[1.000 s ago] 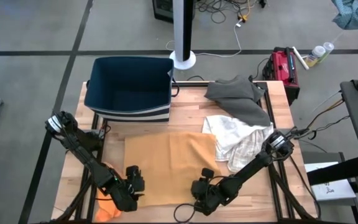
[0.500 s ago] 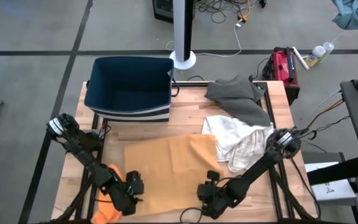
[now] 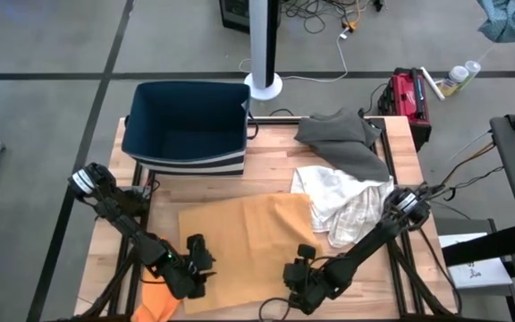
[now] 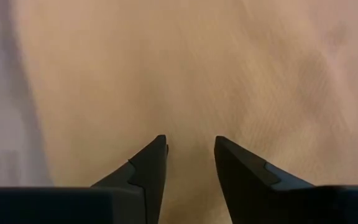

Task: Fold towel
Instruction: Fold the yellow kitchen towel

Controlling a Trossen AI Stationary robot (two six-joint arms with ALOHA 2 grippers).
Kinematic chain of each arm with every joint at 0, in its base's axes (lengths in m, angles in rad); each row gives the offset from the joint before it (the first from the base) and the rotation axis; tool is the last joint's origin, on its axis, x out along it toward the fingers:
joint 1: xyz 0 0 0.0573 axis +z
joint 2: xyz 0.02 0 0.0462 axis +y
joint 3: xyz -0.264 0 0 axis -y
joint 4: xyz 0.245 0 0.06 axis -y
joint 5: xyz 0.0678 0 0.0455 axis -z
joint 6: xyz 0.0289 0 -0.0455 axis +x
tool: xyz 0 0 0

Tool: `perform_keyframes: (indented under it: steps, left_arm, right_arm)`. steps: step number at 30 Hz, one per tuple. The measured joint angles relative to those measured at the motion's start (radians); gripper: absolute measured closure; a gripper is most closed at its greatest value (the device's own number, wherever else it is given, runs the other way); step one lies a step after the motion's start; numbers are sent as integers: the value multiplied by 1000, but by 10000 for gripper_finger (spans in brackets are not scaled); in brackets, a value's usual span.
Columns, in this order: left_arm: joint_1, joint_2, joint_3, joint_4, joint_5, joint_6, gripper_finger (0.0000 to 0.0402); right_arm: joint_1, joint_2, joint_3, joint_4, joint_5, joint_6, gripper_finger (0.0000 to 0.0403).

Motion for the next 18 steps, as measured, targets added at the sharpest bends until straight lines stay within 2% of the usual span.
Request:
perform_keyframes:
  steps: [4, 7, 10, 13, 15, 18]
  left_arm:
    - [25, 39, -14, 16, 11, -22, 230]
    - [27, 64, -13, 36, 7, -23, 227]
    - [26, 83, -11, 48, 8, -22, 223]
    - [26, 86, -12, 49, 12, -21, 220]
    - [27, 82, -13, 49, 16, -20, 219]
    - [26, 76, -13, 46, 24, 1, 219]
  right_arm:
    - [-8, -1, 3, -53, -41, 30, 266]
    - [-8, -31, 12, -114, -44, -27, 262]
    - [-5, -104, 17, -186, 57, -62, 261]
    - [-33, -187, 9, -328, 225, 17, 266]
    - [-73, -218, -7, -386, 259, 61, 272]
    - [-139, -242, -39, -365, 245, 53, 282]
